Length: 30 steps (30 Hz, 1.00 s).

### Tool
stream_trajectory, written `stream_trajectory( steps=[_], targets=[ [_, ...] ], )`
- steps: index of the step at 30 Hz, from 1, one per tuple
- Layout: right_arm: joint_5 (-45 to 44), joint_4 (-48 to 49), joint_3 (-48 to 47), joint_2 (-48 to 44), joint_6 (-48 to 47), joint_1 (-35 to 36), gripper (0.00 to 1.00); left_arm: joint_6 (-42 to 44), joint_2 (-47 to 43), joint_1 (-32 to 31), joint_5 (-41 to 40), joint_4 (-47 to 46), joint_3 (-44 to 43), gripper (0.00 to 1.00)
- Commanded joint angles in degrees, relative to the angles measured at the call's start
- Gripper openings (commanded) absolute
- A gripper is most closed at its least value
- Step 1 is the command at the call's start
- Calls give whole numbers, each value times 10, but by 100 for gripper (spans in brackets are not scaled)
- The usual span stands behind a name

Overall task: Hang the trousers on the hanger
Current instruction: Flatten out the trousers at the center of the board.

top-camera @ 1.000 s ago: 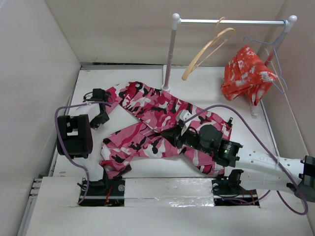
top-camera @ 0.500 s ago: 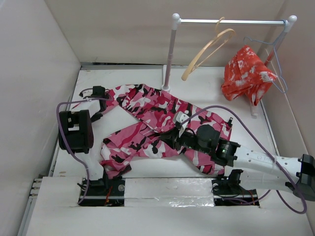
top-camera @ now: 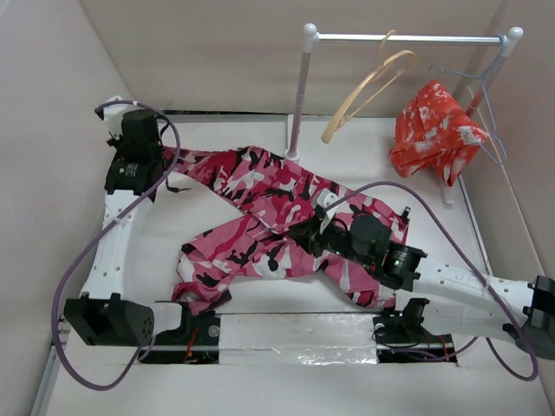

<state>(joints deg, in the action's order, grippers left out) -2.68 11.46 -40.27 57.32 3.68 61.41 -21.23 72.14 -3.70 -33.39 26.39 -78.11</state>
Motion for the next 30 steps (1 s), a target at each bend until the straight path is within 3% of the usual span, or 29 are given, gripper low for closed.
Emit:
stream_trajectory(
  steps=[1,3,9,11,13,14,17,19,21,22,23,25,30],
  targets=[
    [-15,-3,0,-19,3,-16,24,16,57,15,19,23,-43,0],
    [-17,-11,1,-24,4,-35,24,25,97,15,1,22,-76,0],
    [-59,-57,18,-47,21,-103,25,34,308,29,-24,76,-302,0],
    [-111,-89,33,-57,46,-132,23,35,383,35,-29,100,-396,0],
    [-145,-107,51,-68,74,-191,20,36,451,49,-28,115,-483,0],
    [-163,-107,76,-79,83,-216,14,37,468,49,-28,117,-505,0],
    [-147,-93,112,-84,110,-339,2,51,520,56,-31,96,-548,0],
    [-113,-79,134,-61,116,-411,1,50,535,63,-27,84,-551,0],
    [-45,-54,143,-31,131,-520,15,41,553,69,-20,70,-548,0],
    [-20,-51,147,2,136,-552,26,40,557,69,-19,63,-537,0],
    [12,-22,153,17,146,-604,43,40,560,69,-19,47,-529,0],
    [22,-1,163,54,163,-644,60,39,558,69,-16,23,-509,0],
    [78,49,199,83,201,-753,72,12,551,69,28,-4,-480,0]
  ],
)
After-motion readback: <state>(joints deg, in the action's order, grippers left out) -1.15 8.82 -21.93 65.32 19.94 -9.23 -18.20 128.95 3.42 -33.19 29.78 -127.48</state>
